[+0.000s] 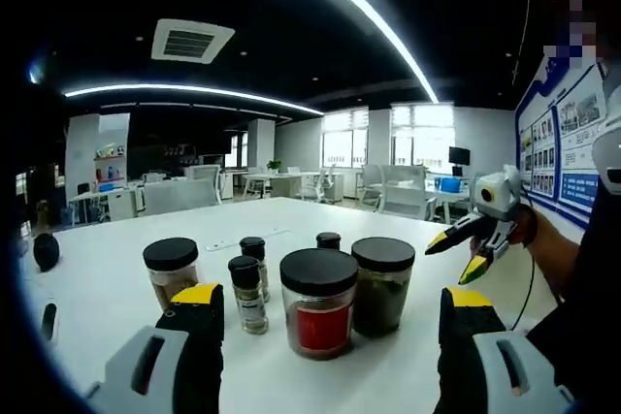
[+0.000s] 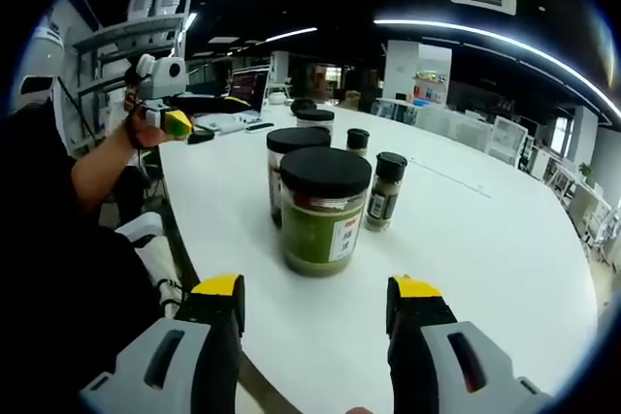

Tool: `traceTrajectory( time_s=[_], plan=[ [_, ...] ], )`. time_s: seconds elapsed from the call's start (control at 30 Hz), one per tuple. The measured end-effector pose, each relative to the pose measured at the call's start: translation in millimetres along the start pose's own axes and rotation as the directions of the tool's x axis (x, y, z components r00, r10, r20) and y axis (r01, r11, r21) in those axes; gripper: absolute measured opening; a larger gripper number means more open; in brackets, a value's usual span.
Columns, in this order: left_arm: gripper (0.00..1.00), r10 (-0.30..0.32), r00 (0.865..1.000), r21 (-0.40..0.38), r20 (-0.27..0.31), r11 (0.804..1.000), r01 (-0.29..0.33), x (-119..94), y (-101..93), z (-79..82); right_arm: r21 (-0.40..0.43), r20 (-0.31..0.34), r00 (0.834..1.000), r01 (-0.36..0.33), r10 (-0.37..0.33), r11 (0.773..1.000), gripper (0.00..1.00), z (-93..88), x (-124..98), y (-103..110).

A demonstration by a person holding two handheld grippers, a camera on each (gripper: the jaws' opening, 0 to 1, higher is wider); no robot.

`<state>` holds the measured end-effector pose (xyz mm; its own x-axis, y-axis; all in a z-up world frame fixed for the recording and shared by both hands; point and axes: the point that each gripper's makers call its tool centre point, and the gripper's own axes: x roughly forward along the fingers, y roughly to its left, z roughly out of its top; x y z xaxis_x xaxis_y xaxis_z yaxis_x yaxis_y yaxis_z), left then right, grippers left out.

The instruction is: Pick up the mixed condiments and ingredients on the table and sort them into separate groups

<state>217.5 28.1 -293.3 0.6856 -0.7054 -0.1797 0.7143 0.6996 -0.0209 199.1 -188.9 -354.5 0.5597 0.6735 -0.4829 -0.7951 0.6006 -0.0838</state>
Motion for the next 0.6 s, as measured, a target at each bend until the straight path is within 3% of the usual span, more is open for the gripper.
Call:
traceTrajectory(
  time_s=[0.13, 0.37, 0.6],
  plan=[
    [0.91, -0.021, 1.0, 0.024, -0.021, 0.999, 0.022, 16, 0.7, -3.2, -0.004, 0.0, 1.0, -0.003, 0.003, 1.0, 0.59, 1.7, -1, -1],
    [0.89, -0.077, 0.997, 0.055, -0.009, 0.995, 0.077, 49, 2.3, -10.5, -0.008, -0.003, 1.0, 0.0, 0.0, 1.0, 0.58, 3.6, 0, -3],
    [0.84, -0.147, 0.989, 0.041, 0.033, 0.989, 0.145, 63, 0.0, -2.9, 0.014, -0.007, 1.0, -0.002, 0.002, 1.0, 0.58, 0.1, 1, -8]
  ],
)
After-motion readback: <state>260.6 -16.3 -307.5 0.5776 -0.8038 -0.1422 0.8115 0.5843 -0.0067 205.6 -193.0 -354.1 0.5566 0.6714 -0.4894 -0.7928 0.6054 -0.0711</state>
